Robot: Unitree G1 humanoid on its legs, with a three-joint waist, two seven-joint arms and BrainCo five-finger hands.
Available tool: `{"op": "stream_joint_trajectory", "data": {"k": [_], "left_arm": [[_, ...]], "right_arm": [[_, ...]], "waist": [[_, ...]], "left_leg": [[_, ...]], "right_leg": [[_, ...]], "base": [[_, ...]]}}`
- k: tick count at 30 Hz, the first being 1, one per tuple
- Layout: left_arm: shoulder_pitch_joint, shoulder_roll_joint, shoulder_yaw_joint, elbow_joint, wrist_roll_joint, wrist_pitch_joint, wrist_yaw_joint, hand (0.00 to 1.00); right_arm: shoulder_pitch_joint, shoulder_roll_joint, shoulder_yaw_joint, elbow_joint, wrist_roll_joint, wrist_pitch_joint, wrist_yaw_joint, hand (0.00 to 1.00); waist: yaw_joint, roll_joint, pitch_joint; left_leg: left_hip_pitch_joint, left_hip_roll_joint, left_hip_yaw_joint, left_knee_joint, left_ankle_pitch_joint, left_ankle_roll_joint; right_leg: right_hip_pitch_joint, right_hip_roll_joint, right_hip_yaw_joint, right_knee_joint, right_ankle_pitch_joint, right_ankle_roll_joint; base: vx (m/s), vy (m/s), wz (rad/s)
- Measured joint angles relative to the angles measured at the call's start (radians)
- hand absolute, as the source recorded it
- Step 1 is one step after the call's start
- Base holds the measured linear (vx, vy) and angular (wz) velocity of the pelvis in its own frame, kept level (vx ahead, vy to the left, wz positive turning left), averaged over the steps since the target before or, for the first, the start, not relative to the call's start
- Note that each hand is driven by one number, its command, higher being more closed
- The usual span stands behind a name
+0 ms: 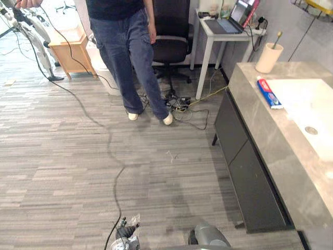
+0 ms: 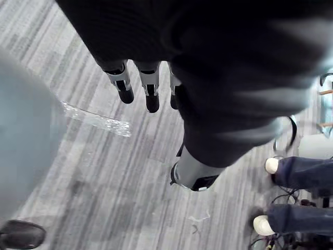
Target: Organize washtable
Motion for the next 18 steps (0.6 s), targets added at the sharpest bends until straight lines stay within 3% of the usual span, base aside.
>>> {"op": "stream_joint_trajectory", "data": {"k": [1,3,5,7,8,9,10,11,12,14,18], "left_arm": [[0.013,0.003,0.010,-0.003,0.002,0.001,0.003,0.00],[0.023,0.006,-0.006,-0.026,0.005,0.002,0.007,0.00],[0.020,0.013,-0.040,-0.060,0.007,0.000,0.015,0.00],[0.019,0.026,-0.074,-0.086,0.007,-0.010,0.022,0.00],[0.023,0.027,-0.117,-0.110,0.007,-0.011,0.024,0.00],[0.023,0.027,-0.136,-0.119,0.006,-0.014,0.023,0.00],[0.028,0.020,-0.165,-0.139,0.006,-0.016,0.024,0.00],[0.033,0.042,-0.188,-0.152,0.017,-0.026,0.022,0.00],[0.014,0.048,-0.201,-0.163,0.017,-0.026,0.025,0.00],[0.020,0.044,-0.251,-0.186,0.026,-0.037,0.021,0.00],[0.019,0.046,-0.336,-0.192,0.043,-0.035,0.016,0.00]], "right_arm": [[0.003,0.001,0.001,-0.009,-0.001,-0.001,-0.001,0.00],[0.002,-0.007,0.007,-0.022,-0.004,-0.002,-0.020,0.00],[-0.002,-0.004,0.039,-0.047,-0.009,-0.003,-0.026,0.00],[-0.027,-0.002,0.071,-0.061,-0.013,-0.007,-0.026,0.00],[-0.047,-0.003,0.095,-0.080,-0.013,-0.009,-0.026,0.00],[-0.047,-0.002,0.105,-0.082,-0.016,-0.011,-0.025,0.00],[-0.050,-0.005,0.122,-0.095,-0.020,-0.021,-0.023,0.00],[-0.063,0.008,0.139,-0.094,-0.023,-0.031,-0.022,0.00],[-0.064,0.036,0.160,-0.096,-0.029,-0.032,-0.018,0.00],[-0.068,0.039,0.178,-0.090,-0.058,-0.034,-0.018,0.00],[-0.066,0.043,0.132,-0.069,-0.060,-0.035,-0.016,0.00]], "waist": [[0.012,0.000,-0.001],[0.034,-0.004,0.003],[0.048,-0.022,0.007],[0.055,-0.041,0.009],[0.063,-0.042,0.013],[0.068,-0.044,0.012],[0.090,-0.034,0.007],[0.102,-0.048,0.005],[0.084,-0.069,-0.007],[0.092,-0.089,-0.018],[0.071,-0.101,-0.029]], "left_leg": [[-0.016,0.023,0.023,0.051,0.075,0.020],[-0.115,0.046,0.096,0.198,-0.046,0.089],[-0.198,0.028,0.135,0.178,-0.137,0.113],[-0.263,0.007,0.179,0.042,-0.202,0.133],[-0.299,-0.011,0.192,-0.136,-0.213,0.143],[-0.300,-0.017,0.196,-0.239,-0.209,0.138],[-0.271,-0.021,0.187,-0.452,-0.183,0.109],[-0.247,-0.049,0.223,-0.461,-0.126,0.120],[-0.245,-0.061,0.240,-0.463,-0.148,0.132],[-0.225,-0.064,0.291,-0.447,-0.172,0.165],[-0.152,-0.096,0.379,-0.438,-0.265,0.178]], "right_leg": [[0.036,0.010,0.018,-0.028,0.002,-0.007],[0.135,0.013,0.091,-0.115,0.003,-0.013],[0.221,-0.028,0.124,-0.194,0.008,-0.003],[0.276,-0.083,0.144,-0.227,0.014,0.008],[0.329,-0.119,0.164,-0.261,0.014,0.008],[0.336,-0.135,0.179,-0.267,0.012,0.012],[0.346,-0.146,0.201,-0.271,0.003,0.041],[0.357,-0.181,0.247,-0.266,-0.006,0.059],[0.341,-0.169,0.293,-0.257,0.000,0.064],[0.302,-0.158,0.345,-0.246,0.056,0.082],[0.244,-0.199,0.397,-0.121,0.116,0.073]], "base": [[0.44,0.027,-0.83],[0.43,0.107,-0.82],[0.43,0.196,-0.49],[0.48,0.314,-0.35],[0.44,0.377,-0.37],[0.44,0.412,-0.61],[0.41,0.469,-0.82],[0.48,0.521,-0.59],[0.48,0.488,-0.38],[0.31,0.278,-0.40],[0.29,0.262,-0.61]]}}
